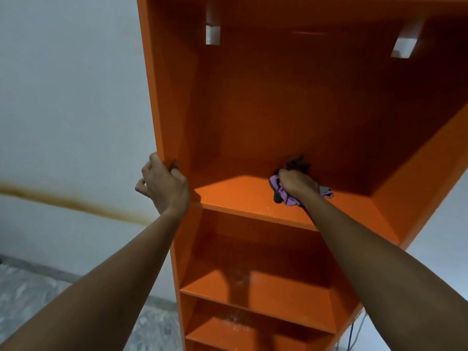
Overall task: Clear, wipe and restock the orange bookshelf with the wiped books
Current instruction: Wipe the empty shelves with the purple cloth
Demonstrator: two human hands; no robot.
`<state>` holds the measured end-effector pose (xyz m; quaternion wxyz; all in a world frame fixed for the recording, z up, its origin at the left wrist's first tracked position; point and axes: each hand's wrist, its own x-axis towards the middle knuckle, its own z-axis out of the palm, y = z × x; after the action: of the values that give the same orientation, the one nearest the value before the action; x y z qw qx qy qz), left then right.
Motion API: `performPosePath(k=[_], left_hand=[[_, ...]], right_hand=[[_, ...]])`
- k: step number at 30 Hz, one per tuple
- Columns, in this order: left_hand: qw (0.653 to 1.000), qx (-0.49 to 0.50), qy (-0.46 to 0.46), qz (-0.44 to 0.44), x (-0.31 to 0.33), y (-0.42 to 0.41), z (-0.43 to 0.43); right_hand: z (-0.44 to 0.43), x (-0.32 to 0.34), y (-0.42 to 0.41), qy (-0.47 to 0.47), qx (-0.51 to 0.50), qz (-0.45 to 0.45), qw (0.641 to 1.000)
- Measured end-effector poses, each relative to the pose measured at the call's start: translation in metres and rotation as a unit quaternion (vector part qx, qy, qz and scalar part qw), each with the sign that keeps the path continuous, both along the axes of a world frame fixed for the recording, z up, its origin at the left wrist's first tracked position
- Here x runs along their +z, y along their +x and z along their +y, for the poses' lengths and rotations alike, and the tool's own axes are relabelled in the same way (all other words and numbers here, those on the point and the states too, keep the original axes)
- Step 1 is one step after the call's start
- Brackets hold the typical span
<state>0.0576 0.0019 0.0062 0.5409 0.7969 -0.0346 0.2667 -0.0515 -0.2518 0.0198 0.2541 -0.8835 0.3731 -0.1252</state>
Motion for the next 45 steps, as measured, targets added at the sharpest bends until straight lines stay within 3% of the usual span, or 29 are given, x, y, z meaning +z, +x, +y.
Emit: performPosePath(k=[3, 9, 13, 16, 18, 21, 22, 29, 32, 34, 37, 39, 42, 45], left_hand=[[0.998, -0.038, 0.025, -0.053, -0.012, 0.012, 0.010], [0.987, -0.102, 0.035, -0.121, -0.020, 0.024, 0.019], [0.985, -0.100, 0.056, -0.128, -0.025, 0.034, 0.023], [0.984, -0.096, 0.064, -0.138, -0.025, 0.036, 0.024], [0.983, -0.093, 0.065, -0.142, -0.025, 0.034, 0.023], [0.984, -0.094, 0.064, -0.137, -0.024, 0.031, 0.024], [0.985, -0.096, 0.065, -0.129, -0.023, 0.031, 0.024], [0.990, -0.101, 0.085, -0.053, -0.004, 0.009, 0.031], [0.986, -0.093, 0.140, -0.012, -0.007, -0.005, 0.038], [0.982, -0.058, 0.177, -0.041, -0.014, -0.023, 0.040], [0.962, -0.099, 0.236, -0.097, -0.022, -0.056, 0.029], [0.946, -0.125, 0.277, -0.109, -0.024, -0.064, 0.020], [0.895, -0.171, 0.393, -0.125, -0.022, -0.063, 0.007], [0.833, -0.287, 0.466, -0.087, -0.027, -0.061, -0.006]], right_hand=[[0.004, 0.003, 0.030, 0.000, 0.076, 0.035, 0.997], [0.048, 0.003, 0.089, -0.002, 0.167, 0.021, 0.986], [0.106, 0.009, 0.128, 0.073, 0.250, -0.047, 0.964], [0.100, -0.017, 0.160, 0.133, 0.280, -0.066, 0.948], [0.116, -0.007, 0.139, 0.093, 0.287, -0.060, 0.952], [0.135, 0.002, 0.113, -0.090, 0.297, 0.028, 0.950], [0.139, 0.000, 0.107, -0.110, 0.298, 0.030, 0.948], [0.172, -0.006, 0.035, -0.100, 0.389, -0.094, 0.911], [0.167, 0.000, 0.003, -0.052, 0.369, -0.152, 0.915], [0.152, 0.002, -0.014, -0.022, 0.308, -0.227, 0.924], [0.115, 0.010, -0.037, 0.029, 0.145, -0.354, 0.923], [0.090, 0.017, -0.048, 0.014, 0.028, -0.384, 0.923], [0.049, 0.012, -0.071, -0.060, -0.081, -0.300, 0.949], [0.028, -0.011, -0.081, -0.128, -0.056, -0.059, 0.988]])
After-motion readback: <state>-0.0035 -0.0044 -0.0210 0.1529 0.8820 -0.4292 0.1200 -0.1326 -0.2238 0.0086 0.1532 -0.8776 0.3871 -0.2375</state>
